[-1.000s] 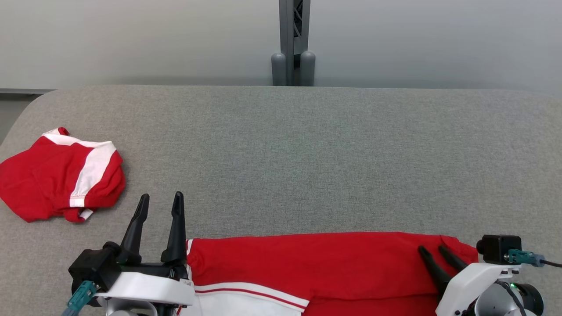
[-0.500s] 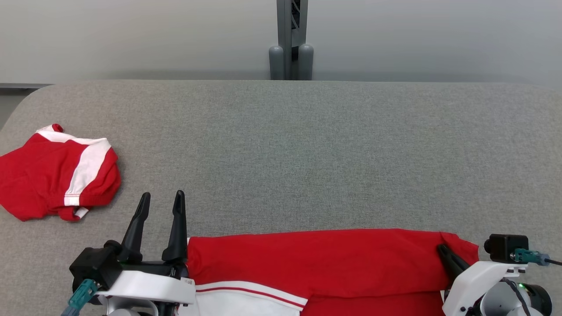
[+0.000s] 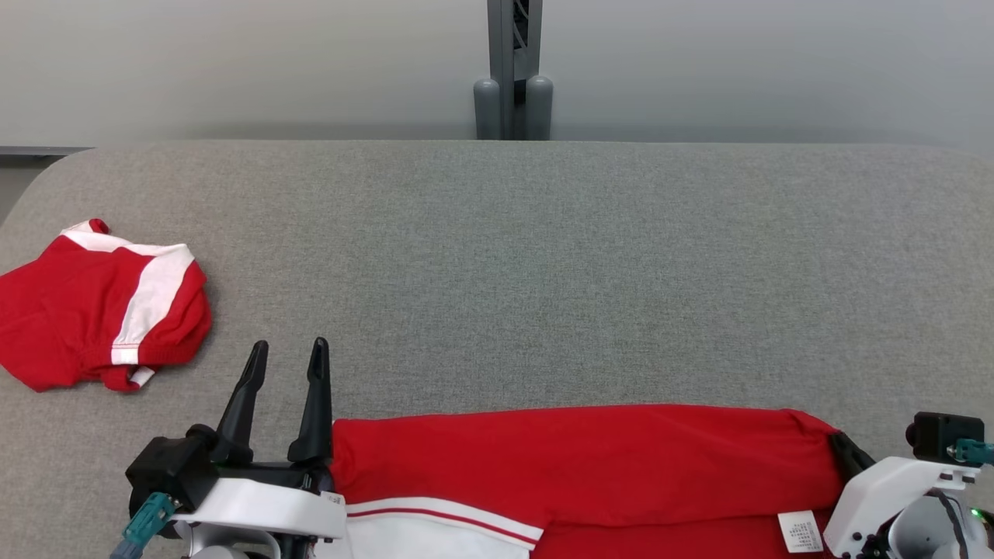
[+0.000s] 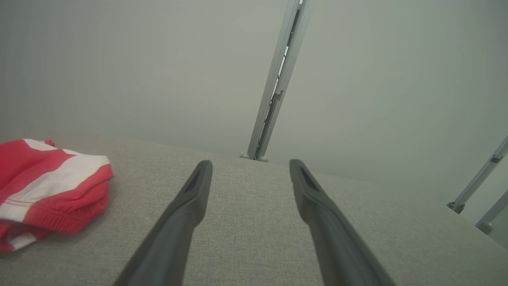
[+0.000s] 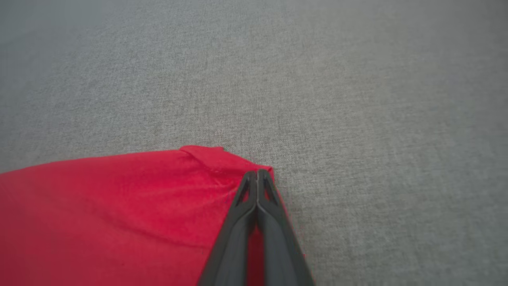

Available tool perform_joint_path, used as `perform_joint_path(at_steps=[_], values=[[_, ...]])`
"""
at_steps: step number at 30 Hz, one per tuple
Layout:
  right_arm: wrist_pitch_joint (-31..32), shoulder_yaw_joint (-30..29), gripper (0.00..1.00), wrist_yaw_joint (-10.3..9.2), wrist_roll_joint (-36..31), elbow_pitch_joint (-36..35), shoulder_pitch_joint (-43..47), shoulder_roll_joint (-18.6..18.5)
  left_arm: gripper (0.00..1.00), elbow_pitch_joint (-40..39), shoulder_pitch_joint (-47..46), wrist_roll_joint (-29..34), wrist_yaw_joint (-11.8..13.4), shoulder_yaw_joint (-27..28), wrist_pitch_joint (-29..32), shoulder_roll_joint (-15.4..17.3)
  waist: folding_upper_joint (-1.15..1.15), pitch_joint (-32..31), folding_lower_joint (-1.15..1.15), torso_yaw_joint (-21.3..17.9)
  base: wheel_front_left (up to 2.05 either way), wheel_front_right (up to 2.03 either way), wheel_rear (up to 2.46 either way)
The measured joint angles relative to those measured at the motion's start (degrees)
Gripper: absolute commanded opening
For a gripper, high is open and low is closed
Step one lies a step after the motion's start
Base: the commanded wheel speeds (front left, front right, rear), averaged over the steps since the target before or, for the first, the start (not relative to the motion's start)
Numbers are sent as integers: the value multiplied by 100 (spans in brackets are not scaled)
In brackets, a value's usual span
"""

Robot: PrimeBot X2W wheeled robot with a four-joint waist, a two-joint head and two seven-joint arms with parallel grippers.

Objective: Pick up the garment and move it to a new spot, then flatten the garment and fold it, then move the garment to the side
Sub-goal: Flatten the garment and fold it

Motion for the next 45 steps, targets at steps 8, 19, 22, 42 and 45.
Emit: perform_joint_path(at_steps=[8,19,22,42,45], values=[[-49,-412,0,0,-189,7,23,141,100,15,5,0,-7,1,0,-1,0,-75,0,-47,0,0,0],[-1404,-73,0,0,-11,-1223,471,-118,100,-62,38,-59,26,-54,0,-1,0,-237,0,-172,0,0,0],[-1984,-19,0,0,-123,-1428,664,-224,100,-97,88,-66,49,-103,0,-1,0,-279,0,-180,0,0,0],[-2395,-166,100,0,-630,-1906,1136,109,100,-131,277,-44,101,-259,0,-1,0,-292,0,-136,0,0,0],[-2335,-164,100,0,-271,-1376,1259,85,100,-96,277,-48,99,-261,0,-1,0,-292,0,-135,0,0,0]])
